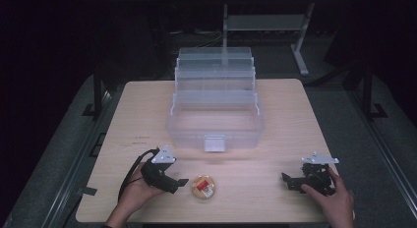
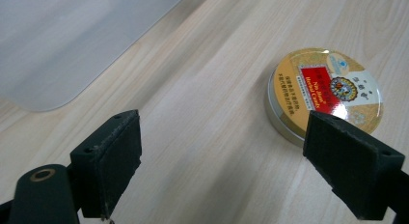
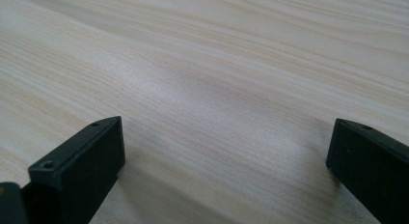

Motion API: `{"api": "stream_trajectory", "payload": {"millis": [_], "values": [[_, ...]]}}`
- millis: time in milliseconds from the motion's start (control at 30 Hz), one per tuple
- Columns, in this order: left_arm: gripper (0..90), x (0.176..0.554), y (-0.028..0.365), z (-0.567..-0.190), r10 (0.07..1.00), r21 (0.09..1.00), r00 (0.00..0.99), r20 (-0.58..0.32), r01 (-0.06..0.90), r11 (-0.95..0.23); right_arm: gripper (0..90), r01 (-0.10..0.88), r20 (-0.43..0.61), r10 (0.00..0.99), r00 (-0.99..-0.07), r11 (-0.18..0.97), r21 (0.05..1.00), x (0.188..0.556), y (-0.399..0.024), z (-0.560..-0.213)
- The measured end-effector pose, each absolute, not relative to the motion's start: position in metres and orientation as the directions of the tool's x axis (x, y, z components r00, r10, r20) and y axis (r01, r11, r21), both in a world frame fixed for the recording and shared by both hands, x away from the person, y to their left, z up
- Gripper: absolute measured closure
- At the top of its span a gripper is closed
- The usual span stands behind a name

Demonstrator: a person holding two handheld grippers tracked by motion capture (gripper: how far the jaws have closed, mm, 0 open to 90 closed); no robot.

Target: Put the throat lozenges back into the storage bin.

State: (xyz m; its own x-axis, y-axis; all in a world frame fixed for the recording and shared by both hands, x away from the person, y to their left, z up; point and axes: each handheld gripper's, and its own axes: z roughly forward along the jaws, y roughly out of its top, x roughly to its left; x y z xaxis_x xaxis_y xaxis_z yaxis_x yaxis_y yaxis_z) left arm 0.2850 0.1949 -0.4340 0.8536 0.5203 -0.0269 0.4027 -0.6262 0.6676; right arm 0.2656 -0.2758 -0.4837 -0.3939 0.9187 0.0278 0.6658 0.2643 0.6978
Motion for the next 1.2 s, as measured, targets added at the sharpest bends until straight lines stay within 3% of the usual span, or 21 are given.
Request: {"api": "stream_trajectory", "payload": {"millis": [1200], "values": [[12.8,0.286,0.142,-0.434,0.388,0.616,0.920,-0.060,0.340,-0.710,0.0,0.666,0.028,0.919,-0.394,0.264,0.698,0.266,-0.276,-0.484]]}}
